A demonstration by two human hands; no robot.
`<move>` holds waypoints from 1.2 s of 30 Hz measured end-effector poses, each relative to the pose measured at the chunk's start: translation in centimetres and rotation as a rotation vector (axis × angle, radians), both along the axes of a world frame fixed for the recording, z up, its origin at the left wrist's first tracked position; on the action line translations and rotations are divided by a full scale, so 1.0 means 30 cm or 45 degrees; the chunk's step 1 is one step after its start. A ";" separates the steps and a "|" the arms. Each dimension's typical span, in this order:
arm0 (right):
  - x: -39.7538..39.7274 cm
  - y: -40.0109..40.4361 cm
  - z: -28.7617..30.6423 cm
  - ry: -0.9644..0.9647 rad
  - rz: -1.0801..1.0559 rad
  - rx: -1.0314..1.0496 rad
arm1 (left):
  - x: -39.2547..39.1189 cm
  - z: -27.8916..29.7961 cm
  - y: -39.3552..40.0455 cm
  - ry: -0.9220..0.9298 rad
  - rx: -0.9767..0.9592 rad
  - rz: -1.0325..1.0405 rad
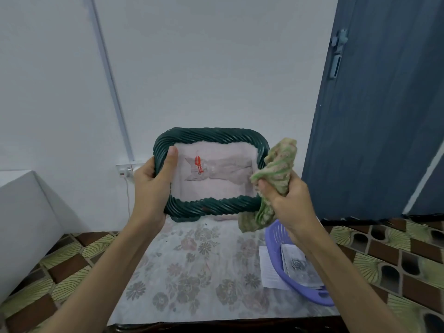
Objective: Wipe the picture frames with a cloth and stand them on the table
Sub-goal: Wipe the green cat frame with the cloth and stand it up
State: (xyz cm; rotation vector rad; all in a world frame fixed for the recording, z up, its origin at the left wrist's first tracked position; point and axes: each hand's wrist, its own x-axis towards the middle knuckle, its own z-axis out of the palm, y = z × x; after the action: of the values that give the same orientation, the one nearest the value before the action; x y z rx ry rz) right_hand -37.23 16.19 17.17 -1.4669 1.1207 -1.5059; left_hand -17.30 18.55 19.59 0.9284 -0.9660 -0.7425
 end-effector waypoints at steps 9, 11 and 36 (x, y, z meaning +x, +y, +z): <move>-0.026 -0.041 0.021 -0.735 0.075 0.424 | -0.007 -0.037 -0.010 0.062 0.083 -0.018; -0.059 -0.046 0.015 -1.011 0.293 0.517 | 0.000 -0.047 -0.017 0.119 0.091 0.009; -0.121 -0.069 0.011 -0.761 0.339 0.407 | 0.032 -0.070 -0.009 -0.111 -0.025 0.097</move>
State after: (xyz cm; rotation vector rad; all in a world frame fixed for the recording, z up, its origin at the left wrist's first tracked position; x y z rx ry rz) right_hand -40.87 14.10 17.51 -0.8253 0.7238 -1.3670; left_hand -16.35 18.29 17.48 0.9816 -1.0069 -0.6319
